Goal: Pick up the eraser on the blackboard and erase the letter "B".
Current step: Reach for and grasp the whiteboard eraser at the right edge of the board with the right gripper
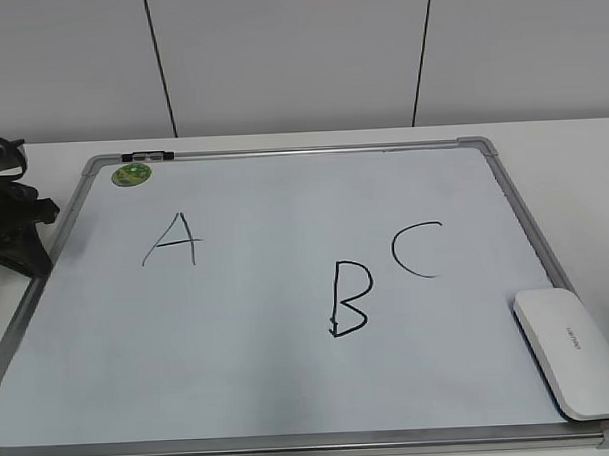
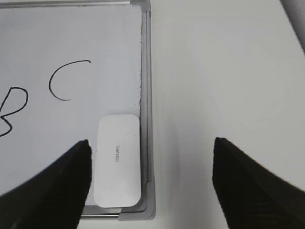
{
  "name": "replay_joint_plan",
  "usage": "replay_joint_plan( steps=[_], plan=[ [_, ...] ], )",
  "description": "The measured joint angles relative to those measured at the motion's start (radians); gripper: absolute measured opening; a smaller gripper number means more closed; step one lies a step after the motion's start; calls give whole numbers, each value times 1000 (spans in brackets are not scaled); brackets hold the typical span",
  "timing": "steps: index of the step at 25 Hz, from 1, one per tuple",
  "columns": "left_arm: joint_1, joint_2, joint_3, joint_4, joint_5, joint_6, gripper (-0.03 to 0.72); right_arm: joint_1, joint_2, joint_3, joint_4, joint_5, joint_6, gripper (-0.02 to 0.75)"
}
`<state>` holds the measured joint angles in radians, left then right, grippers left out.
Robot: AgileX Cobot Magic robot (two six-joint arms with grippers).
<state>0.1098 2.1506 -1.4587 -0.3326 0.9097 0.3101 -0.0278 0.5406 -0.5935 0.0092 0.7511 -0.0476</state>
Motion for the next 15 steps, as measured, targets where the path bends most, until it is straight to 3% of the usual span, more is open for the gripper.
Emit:
replay_joint_plan(
  steps=[8, 15],
  plan=[
    [0, 0, 0, 0, 2, 0, 31, 0, 358, -99, 154, 39, -134, 587],
    [0, 0, -2, 0, 5, 0, 31, 0, 606, -159, 182, 68, -164, 587]
  ],
)
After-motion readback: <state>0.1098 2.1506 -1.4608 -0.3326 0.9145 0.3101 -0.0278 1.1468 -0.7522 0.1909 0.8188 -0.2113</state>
